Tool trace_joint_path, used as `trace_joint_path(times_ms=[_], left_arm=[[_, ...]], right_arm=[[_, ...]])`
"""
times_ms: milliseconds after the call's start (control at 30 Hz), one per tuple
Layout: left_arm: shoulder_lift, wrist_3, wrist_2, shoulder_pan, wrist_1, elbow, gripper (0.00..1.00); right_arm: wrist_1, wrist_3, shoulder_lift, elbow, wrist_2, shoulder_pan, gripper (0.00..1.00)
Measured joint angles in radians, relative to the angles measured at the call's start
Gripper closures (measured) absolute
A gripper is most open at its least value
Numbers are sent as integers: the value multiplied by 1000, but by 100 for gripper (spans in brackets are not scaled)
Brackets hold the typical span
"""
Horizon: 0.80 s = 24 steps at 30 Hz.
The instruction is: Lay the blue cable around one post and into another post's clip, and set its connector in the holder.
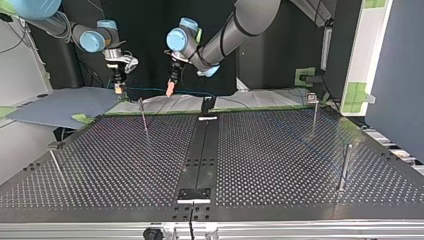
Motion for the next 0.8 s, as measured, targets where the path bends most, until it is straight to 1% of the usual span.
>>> trace_joint_path(times_ms=[133, 300, 400, 533, 567, 600, 633, 667, 700, 767, 800], left_arm=[[-2, 11, -24, 16, 1, 2, 0], [-2, 43, -71, 33, 17, 16, 0], [-2, 47, -97, 36, 18, 31, 0], [-2, 48, -112, 33, 8, 43, 0], [-1, 47, -117, 31, 6, 45, 4], [-1, 47, -122, 29, 5, 45, 4], [-1, 47, -129, 27, 4, 46, 22], [-1, 47, -137, 24, 4, 46, 36], [-2, 47, -141, 22, 4, 46, 36], [-1, 46, -138, 19, 11, 46, 82], [-1, 45, -133, 18, 15, 46, 82]], right_arm=[[3, -2, 0, 0, 0, -1, 100], [7, -3, 0, 0, -1, 0, 100], [11, -4, 0, 0, -2, 1, 100], [13, -4, 0, 0, -2, -2, 100], [13, -4, 0, 0, -2, -3, 100], [14, -3, 0, 0, -2, -4, 100], [14, -3, 0, 0, -1, -6, 100], [14, -2, -1, 0, 0, -7, 100], [14, -2, -1, -1, 0, -9, 100], [15, -1, -1, -3, 1, -12, 100], [16, -1, -1, -4, 1, -13, 100]])
